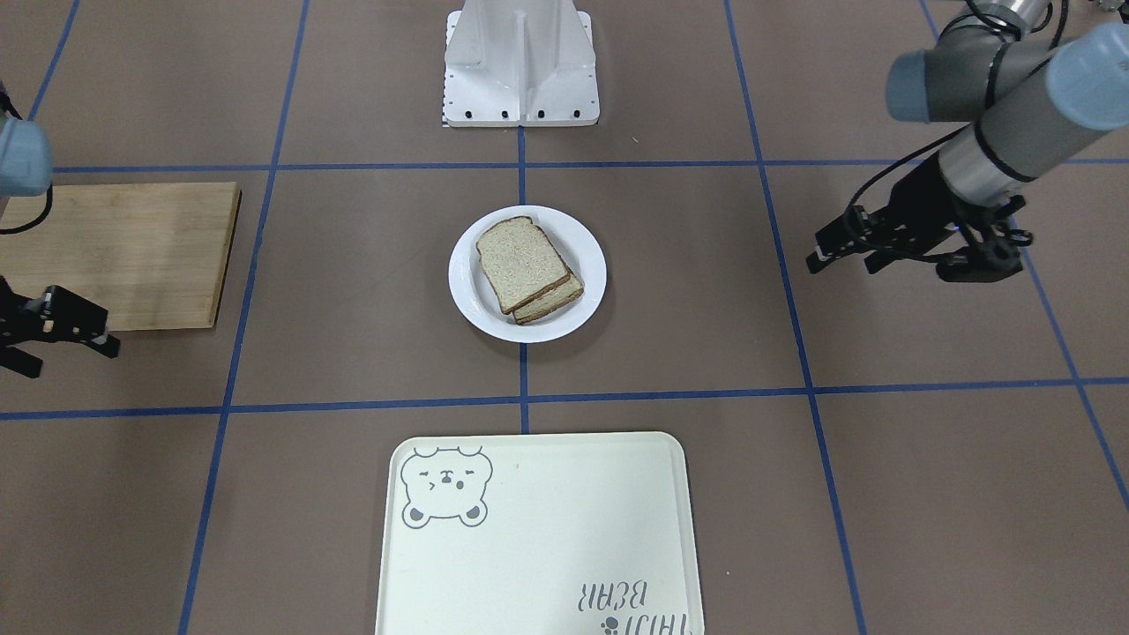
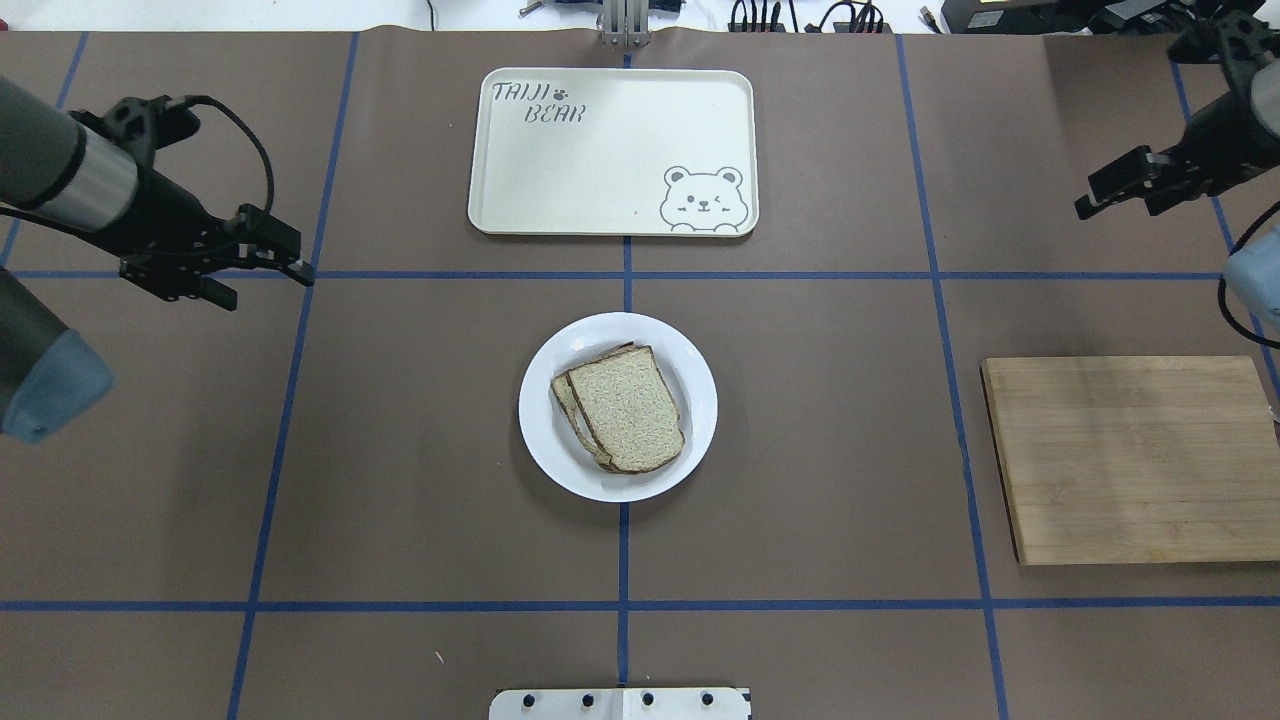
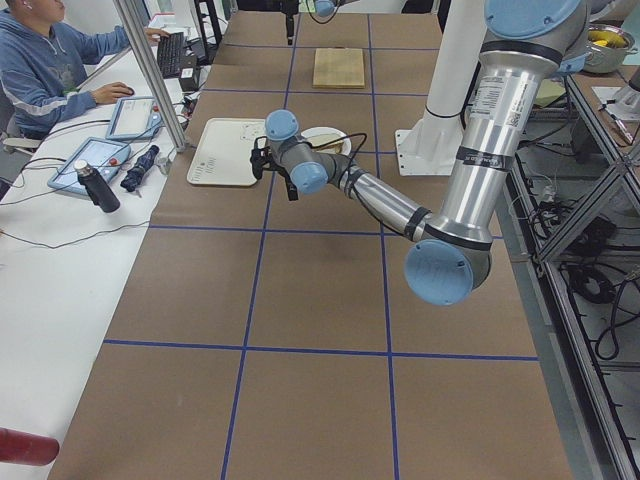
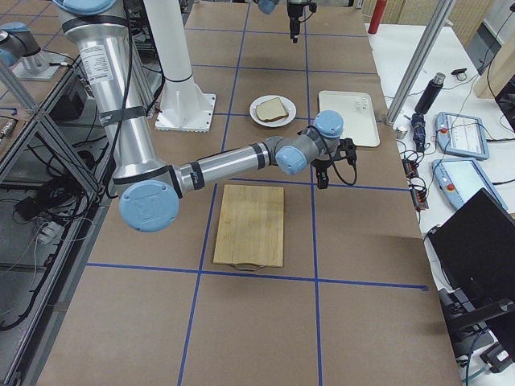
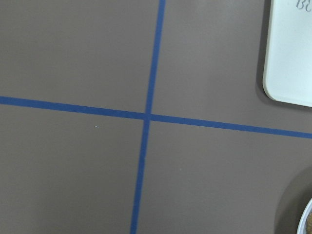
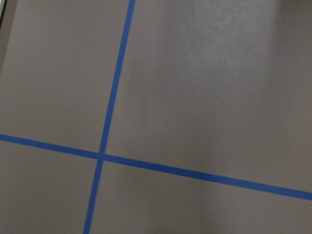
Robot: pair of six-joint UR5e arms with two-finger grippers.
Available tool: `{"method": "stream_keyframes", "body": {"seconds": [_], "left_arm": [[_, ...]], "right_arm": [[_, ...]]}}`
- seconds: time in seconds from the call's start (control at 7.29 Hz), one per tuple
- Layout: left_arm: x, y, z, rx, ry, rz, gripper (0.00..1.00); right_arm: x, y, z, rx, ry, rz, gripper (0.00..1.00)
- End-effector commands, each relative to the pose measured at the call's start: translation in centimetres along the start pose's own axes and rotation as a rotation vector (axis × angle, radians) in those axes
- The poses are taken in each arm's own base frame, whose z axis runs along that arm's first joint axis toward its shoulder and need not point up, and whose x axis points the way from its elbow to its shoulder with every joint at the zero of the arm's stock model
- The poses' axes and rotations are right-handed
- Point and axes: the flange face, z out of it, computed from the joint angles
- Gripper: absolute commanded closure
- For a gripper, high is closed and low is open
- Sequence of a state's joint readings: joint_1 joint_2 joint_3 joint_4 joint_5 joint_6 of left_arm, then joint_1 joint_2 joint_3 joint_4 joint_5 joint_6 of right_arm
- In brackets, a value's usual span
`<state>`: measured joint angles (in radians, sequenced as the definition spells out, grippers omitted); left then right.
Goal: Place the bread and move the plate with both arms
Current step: 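Raise the right gripper away while the left arm swings toward the plate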
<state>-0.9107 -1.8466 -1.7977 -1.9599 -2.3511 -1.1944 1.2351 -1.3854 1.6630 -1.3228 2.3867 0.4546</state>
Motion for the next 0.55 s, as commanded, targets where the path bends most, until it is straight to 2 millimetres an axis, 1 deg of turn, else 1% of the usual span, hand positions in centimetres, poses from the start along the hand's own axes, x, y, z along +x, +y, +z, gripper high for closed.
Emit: {"method": "stream_keyframes", "body": {"seconds": [0.0, 0.14, 0.27, 0.41], "left_arm": [[7.0, 5.7, 6.3, -0.039, 0.047, -0.04, 0.02], [8.0, 6.8, 6.5, -0.024, 0.138, -0.065, 0.02], [8.4, 7.0, 7.1, 0.042, 0.231, -0.106, 0.02], [8.7, 7.6, 8.4, 0.119, 0.311, -0.132, 0.02]], "right_arm": [[3.0, 3.0, -2.1, -0.018, 0.037, 0.019, 0.01], [3.1, 3.1, -1.9, -0.021, 0.039, 0.021, 0.01], [3.2, 3.1, -2.0, -0.021, 0.038, 0.022, 0.01], [3.1, 3.1, -2.0, -0.02, 0.036, 0.021, 0.01]]}}
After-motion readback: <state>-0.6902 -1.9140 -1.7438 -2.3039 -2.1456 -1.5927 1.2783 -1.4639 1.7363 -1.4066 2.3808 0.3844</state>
